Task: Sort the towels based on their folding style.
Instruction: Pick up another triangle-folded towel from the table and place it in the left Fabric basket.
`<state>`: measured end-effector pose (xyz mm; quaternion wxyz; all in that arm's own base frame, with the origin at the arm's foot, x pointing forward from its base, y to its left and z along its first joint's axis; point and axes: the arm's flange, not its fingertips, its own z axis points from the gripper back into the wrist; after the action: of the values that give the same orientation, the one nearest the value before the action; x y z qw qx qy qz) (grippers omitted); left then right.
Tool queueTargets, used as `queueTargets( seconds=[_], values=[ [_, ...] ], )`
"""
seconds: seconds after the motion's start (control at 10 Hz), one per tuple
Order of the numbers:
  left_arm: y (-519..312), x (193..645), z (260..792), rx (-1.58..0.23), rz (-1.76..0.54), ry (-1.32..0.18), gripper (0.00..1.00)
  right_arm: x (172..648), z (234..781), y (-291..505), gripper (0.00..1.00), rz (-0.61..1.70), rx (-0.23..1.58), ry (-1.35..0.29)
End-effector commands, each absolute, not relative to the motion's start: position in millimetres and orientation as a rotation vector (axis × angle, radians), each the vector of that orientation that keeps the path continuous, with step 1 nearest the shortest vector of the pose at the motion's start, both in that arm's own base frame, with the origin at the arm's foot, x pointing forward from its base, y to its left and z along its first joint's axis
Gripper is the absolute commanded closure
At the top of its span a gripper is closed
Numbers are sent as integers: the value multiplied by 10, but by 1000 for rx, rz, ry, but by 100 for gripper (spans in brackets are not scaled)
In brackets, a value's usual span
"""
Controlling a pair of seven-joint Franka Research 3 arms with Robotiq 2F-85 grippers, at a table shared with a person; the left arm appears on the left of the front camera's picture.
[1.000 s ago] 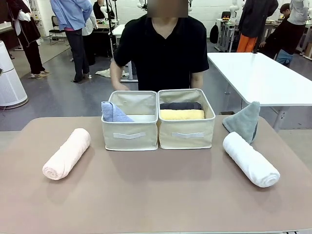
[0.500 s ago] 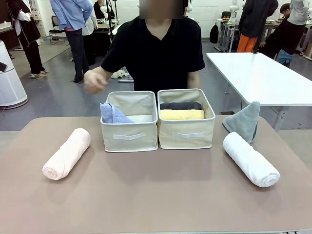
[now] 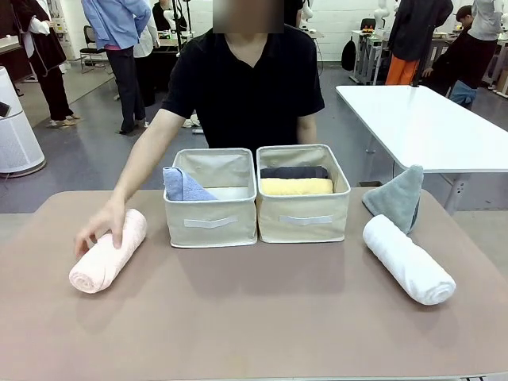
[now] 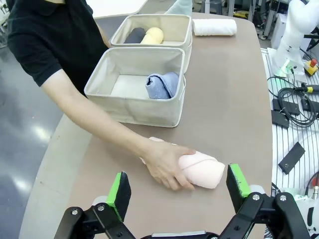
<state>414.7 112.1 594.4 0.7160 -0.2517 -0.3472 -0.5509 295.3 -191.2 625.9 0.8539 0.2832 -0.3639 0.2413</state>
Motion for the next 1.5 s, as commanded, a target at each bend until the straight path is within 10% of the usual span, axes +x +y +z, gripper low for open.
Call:
queueTargets(
  seconds=[0.0,0.4,1.0,1.4],
  values=[
    [1120,4137,5956,-557,-1212,-755,0,2956,6248,-1903,0,511,600,-765],
    [1120,4137,5956,-557,-1212,-755,0,2953,6259,-1912,0,507,596,-766],
    [1120,4137,5956,-557,-1212,-755,0,4471,6412,-687,0,352,125,-376],
    [1120,4137,5956,-557,-1212,-755,0,4784,5866,-321,0,324,126,-207]
  ],
)
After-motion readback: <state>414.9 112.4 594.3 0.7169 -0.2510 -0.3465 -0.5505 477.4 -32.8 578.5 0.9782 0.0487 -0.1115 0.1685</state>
